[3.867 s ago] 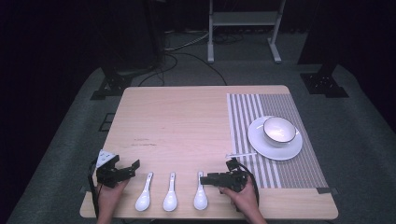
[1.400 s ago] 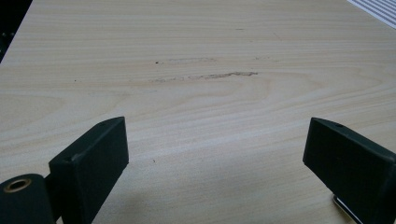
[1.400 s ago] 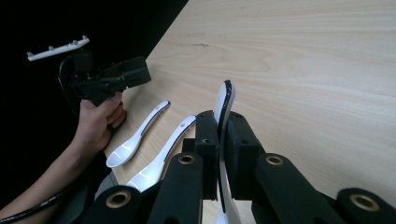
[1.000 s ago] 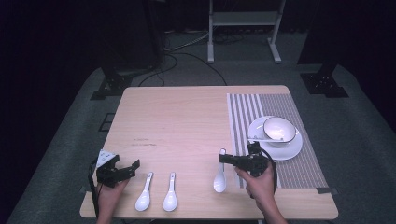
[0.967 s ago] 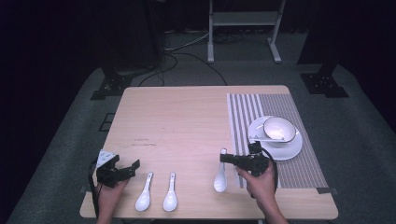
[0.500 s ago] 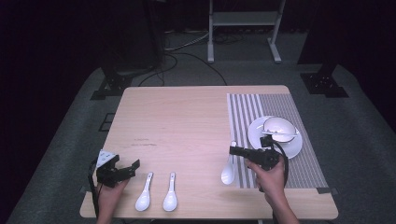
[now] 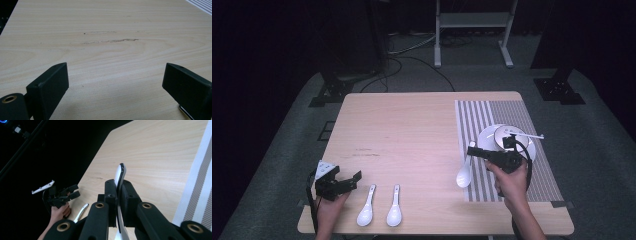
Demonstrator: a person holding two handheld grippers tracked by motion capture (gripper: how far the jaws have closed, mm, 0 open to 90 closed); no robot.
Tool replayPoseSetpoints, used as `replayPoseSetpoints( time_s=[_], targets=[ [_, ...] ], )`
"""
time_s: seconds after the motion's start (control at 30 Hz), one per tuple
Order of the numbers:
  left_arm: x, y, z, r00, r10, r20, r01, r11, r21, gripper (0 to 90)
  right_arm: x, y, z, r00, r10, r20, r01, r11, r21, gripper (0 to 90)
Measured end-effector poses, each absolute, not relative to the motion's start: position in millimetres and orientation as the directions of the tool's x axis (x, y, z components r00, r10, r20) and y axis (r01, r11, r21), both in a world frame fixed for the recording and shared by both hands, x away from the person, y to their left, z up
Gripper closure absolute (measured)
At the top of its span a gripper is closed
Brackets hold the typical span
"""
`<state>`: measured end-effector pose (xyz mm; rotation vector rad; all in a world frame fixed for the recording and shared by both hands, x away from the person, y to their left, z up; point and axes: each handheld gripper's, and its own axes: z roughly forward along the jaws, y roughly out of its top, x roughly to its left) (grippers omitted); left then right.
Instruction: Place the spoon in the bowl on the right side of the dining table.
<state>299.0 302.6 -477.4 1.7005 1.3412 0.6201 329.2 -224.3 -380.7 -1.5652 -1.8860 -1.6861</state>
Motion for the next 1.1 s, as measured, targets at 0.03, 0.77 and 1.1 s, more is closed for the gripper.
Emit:
replayPoseSetpoints(
  time_s=[0.03, 0.77, 1.1],
  targets=[
    [299, 303, -477, 0.298, 0.946, -0.124, 0.519, -0.051, 0.853, 5.5, 332, -228, -378, -0.432, 0.568, 0.7, 0.755, -0.197, 0.626, 84.4],
    [299, 303, -477, 0.293, 0.948, -0.124, 0.517, -0.048, 0.855, 5.5, 350, -276, -358, -0.359, 0.583, 0.729, 0.735, -0.305, 0.606, 84.4],
    [299, 303, -478, 0.292, 0.948, -0.126, 0.517, -0.045, 0.855, 5.5, 358, -294, -352, -0.33, 0.596, 0.732, 0.713, -0.351, 0.607, 84.4]
  ],
)
